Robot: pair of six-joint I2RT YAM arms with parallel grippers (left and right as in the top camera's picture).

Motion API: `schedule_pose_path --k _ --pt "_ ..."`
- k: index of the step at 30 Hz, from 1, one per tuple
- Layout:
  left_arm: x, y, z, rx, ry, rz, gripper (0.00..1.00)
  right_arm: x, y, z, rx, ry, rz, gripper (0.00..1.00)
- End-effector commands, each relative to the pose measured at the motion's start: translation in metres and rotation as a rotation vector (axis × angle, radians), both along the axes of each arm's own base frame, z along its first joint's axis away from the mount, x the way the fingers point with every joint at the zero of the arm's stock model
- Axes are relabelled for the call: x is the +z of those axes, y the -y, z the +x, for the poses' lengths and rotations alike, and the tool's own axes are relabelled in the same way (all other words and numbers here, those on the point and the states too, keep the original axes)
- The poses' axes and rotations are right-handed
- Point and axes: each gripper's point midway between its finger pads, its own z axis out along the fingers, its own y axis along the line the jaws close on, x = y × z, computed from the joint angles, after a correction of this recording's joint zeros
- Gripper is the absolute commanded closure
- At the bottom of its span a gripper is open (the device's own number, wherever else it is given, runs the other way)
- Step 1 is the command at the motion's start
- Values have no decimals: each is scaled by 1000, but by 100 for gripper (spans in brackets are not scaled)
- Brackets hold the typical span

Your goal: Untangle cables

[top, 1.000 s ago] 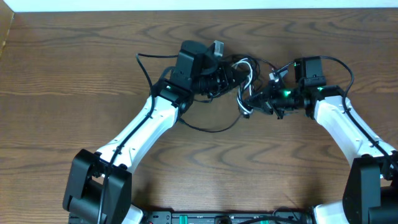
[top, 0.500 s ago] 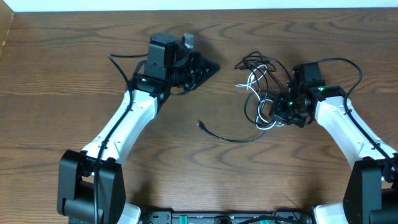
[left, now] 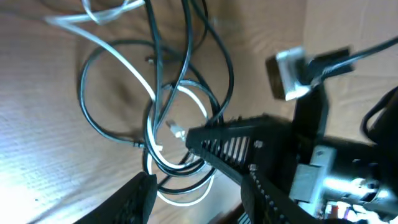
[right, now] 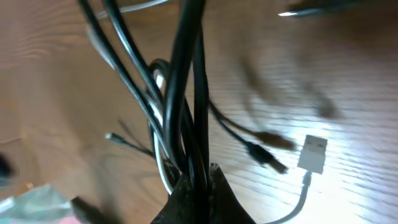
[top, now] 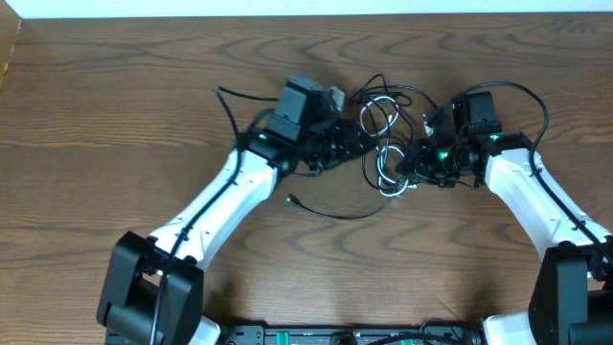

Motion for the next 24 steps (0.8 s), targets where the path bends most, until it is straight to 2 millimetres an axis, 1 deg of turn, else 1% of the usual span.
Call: schedule_pose_path --k 1,7,12,18,21,24 --pt "-3 -1 1 34 53 93 52 19 -23 -2 75 30 157 99" --pt "-21 -6 -9 64 43 217 51 39 -38 0 130 76 283 99" --pt "-22 -9 -6 80 55 238 51 47 -45 -3 155 80 340 99" --pt "-22 -9 -6 82 56 239 51 51 -47 -3 165 84 361 99" --pt "-22 -9 -6 85 54 239 51 62 -53 -3 197 109 423 99" --pt "-22 -9 -6 91 48 236 51 69 -56 -3 215 125 458 99"
